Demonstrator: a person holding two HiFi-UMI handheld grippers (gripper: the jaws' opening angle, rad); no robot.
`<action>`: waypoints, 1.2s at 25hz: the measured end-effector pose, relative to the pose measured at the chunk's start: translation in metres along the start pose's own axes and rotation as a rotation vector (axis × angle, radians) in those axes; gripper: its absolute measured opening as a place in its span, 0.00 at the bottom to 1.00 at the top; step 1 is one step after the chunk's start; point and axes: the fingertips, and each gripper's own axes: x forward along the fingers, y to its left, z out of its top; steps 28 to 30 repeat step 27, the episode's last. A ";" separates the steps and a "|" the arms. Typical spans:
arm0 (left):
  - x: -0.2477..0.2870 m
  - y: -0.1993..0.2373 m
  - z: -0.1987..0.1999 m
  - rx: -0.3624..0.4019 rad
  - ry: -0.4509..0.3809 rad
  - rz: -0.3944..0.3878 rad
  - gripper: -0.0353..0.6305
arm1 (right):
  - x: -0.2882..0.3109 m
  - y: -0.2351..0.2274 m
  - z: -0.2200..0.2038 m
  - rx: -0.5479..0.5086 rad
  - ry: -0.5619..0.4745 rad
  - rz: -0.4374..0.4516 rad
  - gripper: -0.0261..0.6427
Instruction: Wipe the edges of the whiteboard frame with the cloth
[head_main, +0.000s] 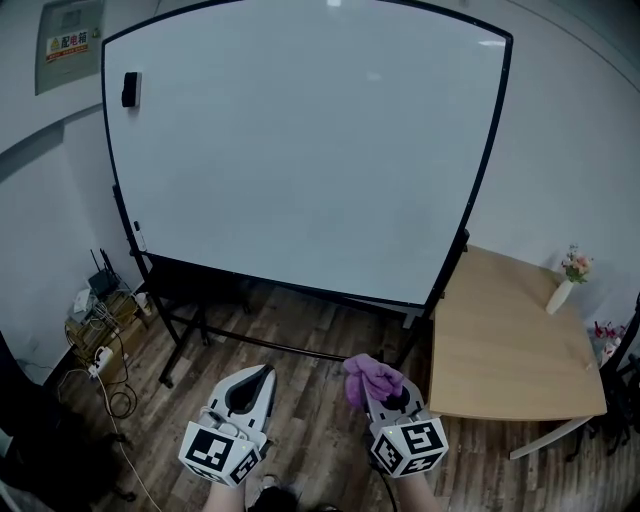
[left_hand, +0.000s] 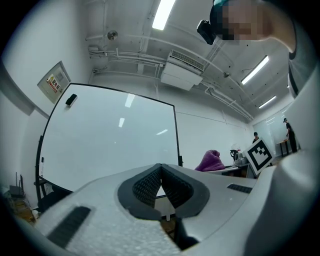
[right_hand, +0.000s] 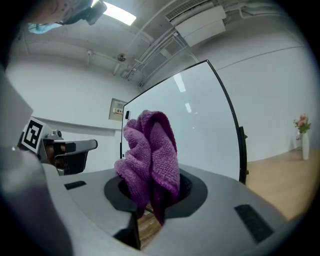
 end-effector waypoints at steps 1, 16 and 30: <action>-0.002 -0.002 0.001 0.001 -0.001 0.004 0.08 | -0.002 0.001 0.000 -0.003 -0.001 0.005 0.17; -0.026 -0.026 0.002 0.006 -0.001 0.035 0.08 | -0.030 0.011 -0.003 -0.002 -0.006 0.050 0.17; -0.021 -0.039 0.004 0.016 0.004 0.027 0.08 | -0.038 0.003 0.001 0.006 -0.018 0.054 0.17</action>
